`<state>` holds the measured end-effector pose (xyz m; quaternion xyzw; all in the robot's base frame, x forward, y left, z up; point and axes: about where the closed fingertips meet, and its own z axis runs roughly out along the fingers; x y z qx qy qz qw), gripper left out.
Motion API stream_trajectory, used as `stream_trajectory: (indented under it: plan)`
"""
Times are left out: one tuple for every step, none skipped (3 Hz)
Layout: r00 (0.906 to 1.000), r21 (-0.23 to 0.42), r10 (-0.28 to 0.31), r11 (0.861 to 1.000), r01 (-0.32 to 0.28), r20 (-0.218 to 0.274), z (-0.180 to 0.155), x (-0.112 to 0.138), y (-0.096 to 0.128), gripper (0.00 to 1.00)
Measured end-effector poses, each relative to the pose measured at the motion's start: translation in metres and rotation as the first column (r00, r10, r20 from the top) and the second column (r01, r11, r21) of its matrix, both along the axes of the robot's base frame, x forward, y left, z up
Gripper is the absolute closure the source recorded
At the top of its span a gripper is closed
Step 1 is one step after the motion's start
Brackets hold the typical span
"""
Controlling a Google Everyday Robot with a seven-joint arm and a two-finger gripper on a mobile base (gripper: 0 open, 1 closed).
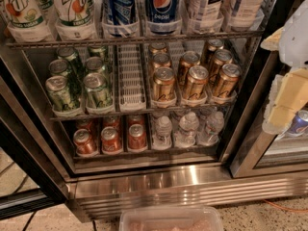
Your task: Pick water bottle from bottom shelf of fridge
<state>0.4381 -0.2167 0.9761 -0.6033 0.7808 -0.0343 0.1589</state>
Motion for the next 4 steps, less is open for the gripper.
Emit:
stream_trajectory:
  plan:
    - [1.0,0.0,0.0,1.0,0.0,0.0,0.0,0.0,0.0,0.0]
    - [1.0,-0.004,-0.001,1.0,0.001,0.001,-0.012,-0.002,0.0,0.0]
    - [0.9988,0.012,0.017,1.0,-0.016,-0.045,-0.058,-0.008,0.001,0.0]
    - [0.9988,0.012,0.017,1.0,-0.016,-0.045,-0.058,-0.008,0.001,0.0]
